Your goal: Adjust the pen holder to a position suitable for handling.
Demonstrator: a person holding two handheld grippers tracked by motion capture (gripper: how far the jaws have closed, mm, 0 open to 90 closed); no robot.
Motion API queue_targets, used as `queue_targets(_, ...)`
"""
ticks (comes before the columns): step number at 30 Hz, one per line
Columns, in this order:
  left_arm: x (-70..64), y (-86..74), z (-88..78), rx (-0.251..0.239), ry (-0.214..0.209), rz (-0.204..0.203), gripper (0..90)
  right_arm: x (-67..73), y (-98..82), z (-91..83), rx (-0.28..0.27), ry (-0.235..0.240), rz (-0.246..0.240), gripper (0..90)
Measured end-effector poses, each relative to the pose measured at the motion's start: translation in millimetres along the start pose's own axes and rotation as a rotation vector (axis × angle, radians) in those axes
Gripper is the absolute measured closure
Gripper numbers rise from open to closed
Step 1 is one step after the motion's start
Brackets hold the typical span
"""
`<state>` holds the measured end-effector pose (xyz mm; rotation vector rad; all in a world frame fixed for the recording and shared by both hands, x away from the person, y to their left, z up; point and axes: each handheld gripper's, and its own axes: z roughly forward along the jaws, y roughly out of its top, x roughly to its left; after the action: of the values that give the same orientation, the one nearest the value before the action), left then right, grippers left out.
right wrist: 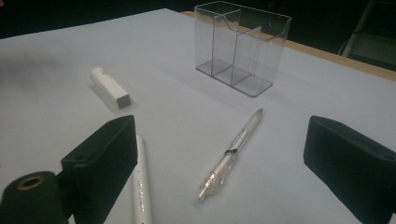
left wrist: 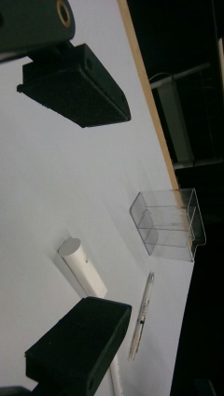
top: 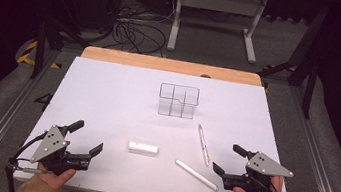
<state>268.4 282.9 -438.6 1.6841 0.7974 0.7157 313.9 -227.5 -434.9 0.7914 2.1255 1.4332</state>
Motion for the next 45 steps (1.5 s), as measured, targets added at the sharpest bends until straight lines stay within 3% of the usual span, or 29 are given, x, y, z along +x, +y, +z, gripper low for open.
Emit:
queue_targets(4, -1.7, 0.2, -0.9, -0.005, 0.011, 0.023, 9.7, -0.3, 0.1, 0.1, 0.0, 0.001, -0.003, 10.3)
queue_targets(21, -2.9, 0.4, -2.5, -0.014, 0.025, 0.043, 10.4, 1.0, 1.3, 0.9, 0.015, -0.001, -0.035, 11.7)
queue_targets(32, -3.3, 0.5, -2.5, -0.012, 0.027, 0.045, 10.6, 1.8, 2.6, 2.4, 0.02, 0.0, -0.025, 14.6)
queue_targets(39, -3.6, 0.8, -2.6, -0.013, 0.031, 0.048, 10.8, 0.4, 8.9, 5.0, 0.019, 0.01, -0.002, 15.5)
queue_targets(45, -3.9, 0.9, -2.7, -0.011, 0.031, 0.05, 10.8, 0.0, 21.1, 13.9, 0.024, 0.022, -0.019, 15.9)
